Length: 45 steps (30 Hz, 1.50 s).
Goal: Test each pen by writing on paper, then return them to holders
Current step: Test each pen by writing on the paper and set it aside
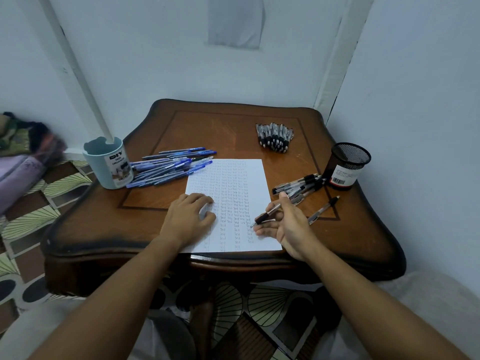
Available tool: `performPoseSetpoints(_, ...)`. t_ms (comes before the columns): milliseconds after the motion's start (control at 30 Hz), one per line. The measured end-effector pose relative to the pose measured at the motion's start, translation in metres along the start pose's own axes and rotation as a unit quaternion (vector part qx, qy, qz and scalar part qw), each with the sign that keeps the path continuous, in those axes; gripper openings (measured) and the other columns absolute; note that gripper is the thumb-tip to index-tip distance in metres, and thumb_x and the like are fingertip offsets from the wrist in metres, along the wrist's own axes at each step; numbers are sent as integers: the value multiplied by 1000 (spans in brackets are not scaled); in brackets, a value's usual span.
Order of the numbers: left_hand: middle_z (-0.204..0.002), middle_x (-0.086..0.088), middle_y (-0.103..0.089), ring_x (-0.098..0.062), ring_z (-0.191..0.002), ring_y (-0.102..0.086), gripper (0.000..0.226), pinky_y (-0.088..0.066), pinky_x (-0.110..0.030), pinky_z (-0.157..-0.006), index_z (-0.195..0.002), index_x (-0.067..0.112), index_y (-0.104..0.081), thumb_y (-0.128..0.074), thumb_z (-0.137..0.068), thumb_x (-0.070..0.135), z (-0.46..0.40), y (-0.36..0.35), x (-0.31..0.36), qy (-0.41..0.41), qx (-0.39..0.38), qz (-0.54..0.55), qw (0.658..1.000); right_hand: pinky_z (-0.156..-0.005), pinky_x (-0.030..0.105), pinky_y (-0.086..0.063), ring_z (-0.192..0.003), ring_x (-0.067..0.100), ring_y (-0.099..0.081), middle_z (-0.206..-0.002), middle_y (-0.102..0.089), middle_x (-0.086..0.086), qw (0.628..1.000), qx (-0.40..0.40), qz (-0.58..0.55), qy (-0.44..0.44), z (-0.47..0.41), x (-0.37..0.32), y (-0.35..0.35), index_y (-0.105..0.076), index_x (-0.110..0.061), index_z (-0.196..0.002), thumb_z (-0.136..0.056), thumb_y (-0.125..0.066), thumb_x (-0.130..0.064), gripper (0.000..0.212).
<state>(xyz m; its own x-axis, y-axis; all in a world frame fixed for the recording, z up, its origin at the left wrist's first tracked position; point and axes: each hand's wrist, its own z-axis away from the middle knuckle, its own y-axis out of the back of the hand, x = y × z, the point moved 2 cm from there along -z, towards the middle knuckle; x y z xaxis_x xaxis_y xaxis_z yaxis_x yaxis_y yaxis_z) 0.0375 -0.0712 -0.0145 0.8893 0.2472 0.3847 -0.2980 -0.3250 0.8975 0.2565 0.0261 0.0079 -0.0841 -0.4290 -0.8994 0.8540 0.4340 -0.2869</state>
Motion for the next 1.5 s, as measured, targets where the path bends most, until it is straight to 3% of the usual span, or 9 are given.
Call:
performPoseSetpoints(133,-125,9,-62,-12,-106,-48,31,-37,-30,-88,-121,27,-64,-50,-95,37,-19,7,-6,-9,-33,-47,998,-71,43,-63,-72,37,-70,-94,-68,30,996,-27,56,-69,-7,-16,-6,-45,-8,-101,-102,-54,-11,10)
performPoseSetpoints(233,-120,10,-63,-8,-99,-44,25,-34,-27,-80,-115,26,-65,-53,-95,33,-26,7,-9,-21,-15,-58,998,-67,33,-60,-74,30,-67,-96,-63,27,993,-35,99,-50,-25,-43,-10,-40,-11,-108,-97,-53,6,24)
performPoseSetpoints(400,-111,17,-55,-7,-105,-43,40,-28,-30,-88,-106,30,-60,-29,-87,47,-19,-5,-10,-30,30,-53,998,-55,25,-45,-69,18,-55,-88,-58,13,978,39,204,14,-79,-78,-9,-51,-7,-122,-101,-56,-9,22)
performPoseSetpoints(667,-107,20,-56,-7,-105,-44,23,-26,-31,-86,-99,32,-63,-46,-86,42,-26,-5,-13,-27,49,3,998,-74,27,-56,-75,15,-62,-93,-64,13,965,162,206,24,-161,-116,11,-61,3,-110,-96,-60,0,14)
performPoseSetpoints(867,-105,21,-56,-7,-104,-44,17,-33,-36,-91,-97,33,-61,-49,-87,41,-24,-7,-14,-16,51,11,998,-67,27,-53,-66,15,-60,-78,-66,9,945,215,229,87,-188,-127,15,-67,1,-98,-98,-62,-10,11)
performPoseSetpoints(1000,-104,22,-55,-6,-104,-43,16,-31,-34,-93,-97,34,-60,-49,-88,41,-24,-6,-14,-13,54,16,998,-79,35,-58,-69,17,-62,-79,-67,9,936,243,232,103,-203,-125,10,-67,-5,-96,-98,-63,-15,11)
performPoseSetpoints(1167,-105,23,-54,-4,-105,-42,16,-29,-32,-92,-98,34,-61,-51,-89,41,-23,-7,-15,-14,55,19,998,-83,35,-61,-74,18,-66,-90,-68,11,935,242,240,98,-210,-123,0,-64,-4,-113,-98,-62,-8,16)
performPoseSetpoints(1333,-106,23,-54,-3,-106,-41,19,-24,-28,-88,-99,34,-61,-48,-88,43,-24,-6,-15,-13,56,15,998,-77,30,-61,-72,16,-66,-101,-68,14,910,254,311,101,-213,-125,-9,-59,-8,-123,-98,-57,1,27)
performPoseSetpoints(1500,-106,23,-55,-3,-107,-41,17,-22,-27,-89,-99,34,-61,-50,-88,42,-24,-5,-15,-13,56,17,998,-80,36,-61,-82,20,-70,-107,-69,13,873,255,394,132,-209,-125,-17,-62,-15,-105,-98,-58,-4,14)
